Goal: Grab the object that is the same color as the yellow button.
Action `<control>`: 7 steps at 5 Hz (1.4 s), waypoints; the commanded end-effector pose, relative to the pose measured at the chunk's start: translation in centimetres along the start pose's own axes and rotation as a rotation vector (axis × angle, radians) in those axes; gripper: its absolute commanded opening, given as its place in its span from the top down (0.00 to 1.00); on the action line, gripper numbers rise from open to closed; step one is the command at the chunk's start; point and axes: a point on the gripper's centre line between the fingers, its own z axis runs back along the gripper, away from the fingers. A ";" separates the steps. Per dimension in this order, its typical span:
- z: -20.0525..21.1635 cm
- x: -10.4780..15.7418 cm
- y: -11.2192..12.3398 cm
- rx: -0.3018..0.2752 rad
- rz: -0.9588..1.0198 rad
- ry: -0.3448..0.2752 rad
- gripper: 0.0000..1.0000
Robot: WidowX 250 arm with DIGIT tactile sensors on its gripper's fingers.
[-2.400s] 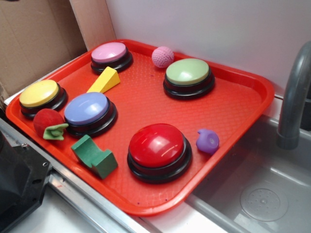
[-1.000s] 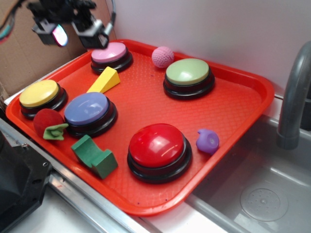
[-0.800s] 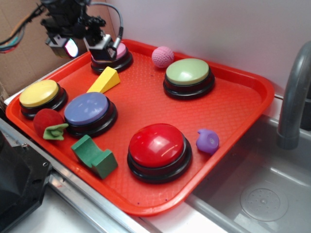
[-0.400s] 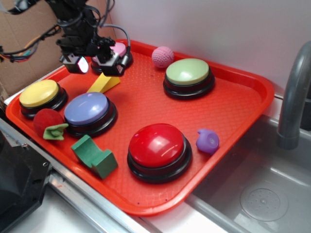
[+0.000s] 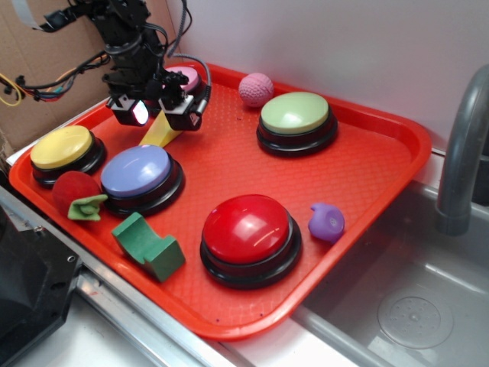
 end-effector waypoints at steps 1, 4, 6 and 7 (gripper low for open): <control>1.1 1.1 0.1 -0.054 -0.005 -0.036 1.00; 9.2 0.4 -2.2 -0.020 -0.041 -0.093 1.00; 17.1 -2.8 -8.0 -0.103 -0.160 -0.080 1.00; 18.9 -3.9 -8.7 -0.150 -0.172 -0.078 1.00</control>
